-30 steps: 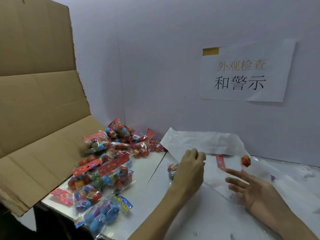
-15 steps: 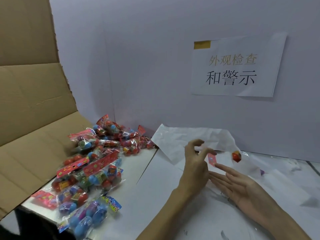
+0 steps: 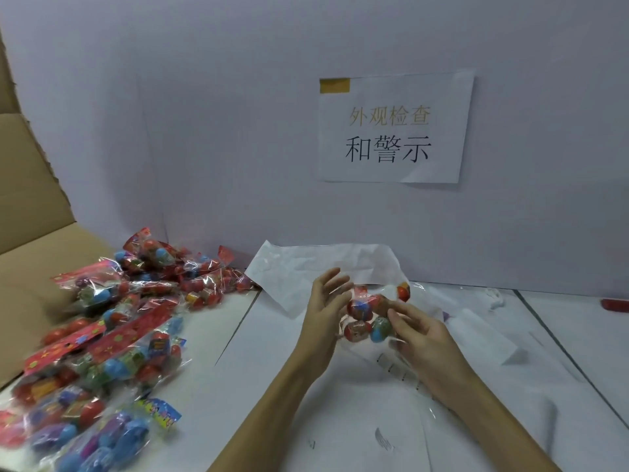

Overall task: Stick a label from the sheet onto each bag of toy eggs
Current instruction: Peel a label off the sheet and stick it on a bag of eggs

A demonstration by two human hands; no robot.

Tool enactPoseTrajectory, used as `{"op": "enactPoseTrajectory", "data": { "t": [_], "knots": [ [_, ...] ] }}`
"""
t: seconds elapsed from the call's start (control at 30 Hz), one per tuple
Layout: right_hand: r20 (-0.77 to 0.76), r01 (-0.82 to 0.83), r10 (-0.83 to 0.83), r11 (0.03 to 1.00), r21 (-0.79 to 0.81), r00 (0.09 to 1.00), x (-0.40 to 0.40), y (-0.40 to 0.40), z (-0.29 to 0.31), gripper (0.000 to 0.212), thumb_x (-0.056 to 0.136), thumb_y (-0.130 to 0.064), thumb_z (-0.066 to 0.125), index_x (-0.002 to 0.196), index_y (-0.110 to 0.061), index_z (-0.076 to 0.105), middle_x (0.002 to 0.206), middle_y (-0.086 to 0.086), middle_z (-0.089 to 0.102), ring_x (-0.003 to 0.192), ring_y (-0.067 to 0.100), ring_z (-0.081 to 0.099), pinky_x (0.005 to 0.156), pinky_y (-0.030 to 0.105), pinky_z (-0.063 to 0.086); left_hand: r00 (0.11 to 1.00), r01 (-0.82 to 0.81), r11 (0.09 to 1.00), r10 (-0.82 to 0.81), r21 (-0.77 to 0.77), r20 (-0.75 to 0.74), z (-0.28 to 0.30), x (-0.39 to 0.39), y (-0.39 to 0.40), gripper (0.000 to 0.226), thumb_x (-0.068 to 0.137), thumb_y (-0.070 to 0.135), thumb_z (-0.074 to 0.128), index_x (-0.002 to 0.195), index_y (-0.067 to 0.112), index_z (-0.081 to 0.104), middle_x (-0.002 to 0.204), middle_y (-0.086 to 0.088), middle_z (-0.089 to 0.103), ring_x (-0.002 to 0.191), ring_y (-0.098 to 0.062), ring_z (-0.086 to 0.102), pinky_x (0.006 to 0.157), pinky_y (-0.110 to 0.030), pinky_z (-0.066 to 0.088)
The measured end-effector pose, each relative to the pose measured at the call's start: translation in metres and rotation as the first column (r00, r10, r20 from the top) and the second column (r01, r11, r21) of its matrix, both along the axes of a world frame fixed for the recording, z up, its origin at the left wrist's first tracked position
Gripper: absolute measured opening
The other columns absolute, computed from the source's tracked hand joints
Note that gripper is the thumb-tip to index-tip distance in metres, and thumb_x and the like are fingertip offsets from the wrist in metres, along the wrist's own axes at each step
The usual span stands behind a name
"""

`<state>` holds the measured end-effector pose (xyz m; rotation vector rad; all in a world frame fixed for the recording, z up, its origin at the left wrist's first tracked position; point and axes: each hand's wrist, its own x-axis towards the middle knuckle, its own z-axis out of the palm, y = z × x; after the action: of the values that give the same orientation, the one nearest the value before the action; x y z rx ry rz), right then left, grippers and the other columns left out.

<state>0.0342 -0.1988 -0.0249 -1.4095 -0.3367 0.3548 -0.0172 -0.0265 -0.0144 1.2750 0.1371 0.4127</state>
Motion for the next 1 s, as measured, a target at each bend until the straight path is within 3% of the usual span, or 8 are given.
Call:
{"op": "enactPoseTrajectory", "data": {
  "t": [0.1,0.23,0.4,0.5,0.73,0.83,0.93,1.0],
  "knots": [
    [0.032,0.039,-0.040,0.999,0.036,0.999,0.004,-0.003,0.003,0.029,0.083,-0.043,0.072,0.109,-0.034,0.079,0.112,0.000,0.079,0.104,0.019,0.076,0.079,0.030,0.058,0.997,0.007,0.998,-0.003,0.058,-0.078,0.001,0.000,0.003,0.031,0.100,0.027,0.067,0.130,0.021,0.067,0.121,-0.005,0.073,0.107,-0.023,0.075,0.086,-0.034,0.063],
    [0.080,0.024,-0.024,1.000,-0.003,0.996,0.002,-0.003,0.003,0.035,0.089,-0.052,0.070,0.112,-0.028,0.080,0.110,0.003,0.080,0.106,0.025,0.076,0.093,0.046,0.059,0.997,-0.047,0.994,0.054,0.100,-0.062,-0.001,0.000,0.002,0.018,0.095,0.018,0.074,0.113,0.014,0.076,0.103,-0.004,0.079,0.097,-0.024,0.077,0.074,-0.030,0.063],
    [0.064,0.120,-0.120,0.993,-0.002,0.991,0.001,0.001,0.005,0.022,0.095,-0.037,0.069,0.109,-0.025,0.081,0.096,0.000,0.082,0.086,0.015,0.078,0.076,0.028,0.059,0.990,-0.138,0.990,0.139,0.026,-0.020,-0.001,0.003,0.007,0.019,0.087,0.012,0.082,0.104,0.015,0.075,0.091,-0.006,0.077,0.085,-0.022,0.078,0.066,-0.027,0.061],
    [0.018,0.081,-0.083,0.992,0.093,0.996,-0.004,0.007,0.006,0.024,0.098,-0.031,0.066,0.111,-0.018,0.081,0.098,0.005,0.082,0.088,0.019,0.079,0.068,0.020,0.059,0.986,-0.168,0.985,0.167,0.026,0.021,0.001,0.004,0.014,0.027,0.084,0.015,0.085,0.108,0.016,0.074,0.087,-0.010,0.074,0.084,-0.022,0.078,0.065,-0.028,0.061],
    [0.020,0.143,-0.145,0.986,0.082,0.989,0.002,0.002,0.004,0.023,0.102,-0.030,0.062,0.107,-0.019,0.081,0.094,0.001,0.081,0.087,0.024,0.079,0.065,0.027,0.062,0.999,-0.040,0.990,0.042,0.135,-0.010,0.000,0.002,0.020,0.041,0.078,0.038,0.080,0.115,0.020,0.075,0.094,-0.008,0.080,0.086,-0.016,0.075,0.072,-0.021,0.057],
    [0.201,0.192,-0.177,0.980,-0.059,0.963,0.004,-0.004,0.002,0.024,0.103,-0.027,0.061,0.103,-0.012,0.080,0.084,-0.002,0.079,0.073,0.020,0.079,0.059,0.027,0.063,0.993,-0.113,0.981,0.114,0.156,0.004,0.001,0.002,0.021,0.027,0.082,0.033,0.080,0.106,0.020,0.080,0.092,-0.006,0.081,0.078,-0.010,0.071,0.066,-0.018,0.054],
    [0.553,0.386,-0.199,0.890,-0.244,0.809,0.001,-0.003,-0.001,0.017,0.098,-0.028,0.066,0.101,-0.018,0.080,0.082,-0.012,0.075,0.064,0.000,0.071,0.055,0.009,0.054,0.981,-0.191,0.959,0.196,0.209,-0.001,0.001,0.001,0.025,0.022,0.081,0.039,0.081,0.101,0.029,0.081,0.094,0.004,0.081,0.080,-0.004,0.072,0.066,-0.014,0.053],
    [0.587,0.413,-0.214,0.882,-0.228,0.781,0.000,-0.002,-0.001,0.023,0.098,-0.030,0.065,0.108,-0.016,0.081,0.080,-0.014,0.073,0.063,-0.001,0.067,0.056,0.013,0.056,0.976,-0.211,0.943,0.217,0.258,0.007,-0.001,0.000,0.026,0.028,0.078,0.047,0.081,0.101,0.032,0.081,0.096,0.009,0.080,0.089,-0.004,0.073,0.074,-0.017,0.053]
  ]
}}
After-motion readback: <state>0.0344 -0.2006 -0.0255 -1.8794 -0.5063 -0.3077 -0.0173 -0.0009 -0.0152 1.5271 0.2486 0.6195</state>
